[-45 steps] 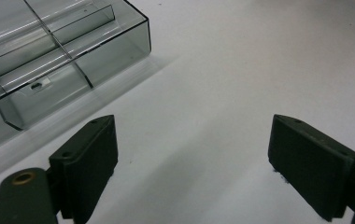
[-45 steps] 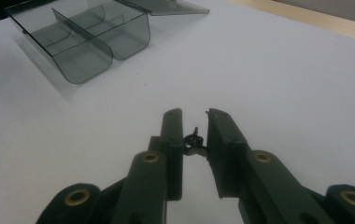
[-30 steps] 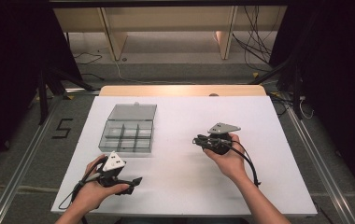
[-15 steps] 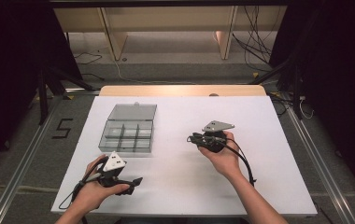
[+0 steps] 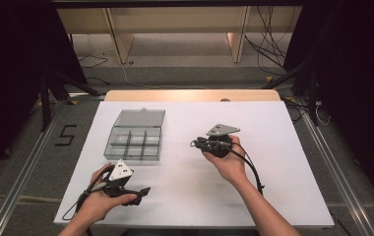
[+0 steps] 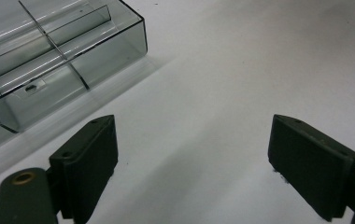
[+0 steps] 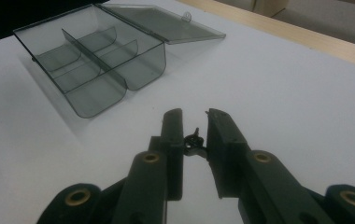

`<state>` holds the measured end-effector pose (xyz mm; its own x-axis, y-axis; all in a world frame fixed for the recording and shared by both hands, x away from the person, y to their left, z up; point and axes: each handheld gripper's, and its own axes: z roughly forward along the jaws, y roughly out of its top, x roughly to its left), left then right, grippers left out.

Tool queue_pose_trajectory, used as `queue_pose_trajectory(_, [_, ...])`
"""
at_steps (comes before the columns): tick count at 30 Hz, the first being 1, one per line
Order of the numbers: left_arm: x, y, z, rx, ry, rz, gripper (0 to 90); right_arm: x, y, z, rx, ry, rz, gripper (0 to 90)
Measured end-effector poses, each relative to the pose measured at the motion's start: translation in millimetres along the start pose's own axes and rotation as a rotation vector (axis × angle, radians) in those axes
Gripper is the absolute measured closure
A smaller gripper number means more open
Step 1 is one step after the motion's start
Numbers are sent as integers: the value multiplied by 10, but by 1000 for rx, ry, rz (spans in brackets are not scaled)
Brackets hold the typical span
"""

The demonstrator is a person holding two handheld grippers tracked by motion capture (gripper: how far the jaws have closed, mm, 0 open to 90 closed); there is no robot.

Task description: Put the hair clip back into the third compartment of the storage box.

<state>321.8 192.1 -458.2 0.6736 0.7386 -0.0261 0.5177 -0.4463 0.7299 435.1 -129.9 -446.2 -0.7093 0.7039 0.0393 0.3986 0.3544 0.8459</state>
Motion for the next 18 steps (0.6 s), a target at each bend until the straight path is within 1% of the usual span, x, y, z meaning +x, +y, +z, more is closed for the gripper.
queue_pose_trajectory(18, [4, -3, 4, -3, -2, 0, 155, 119, 149, 210, 1, 17, -13, 777])
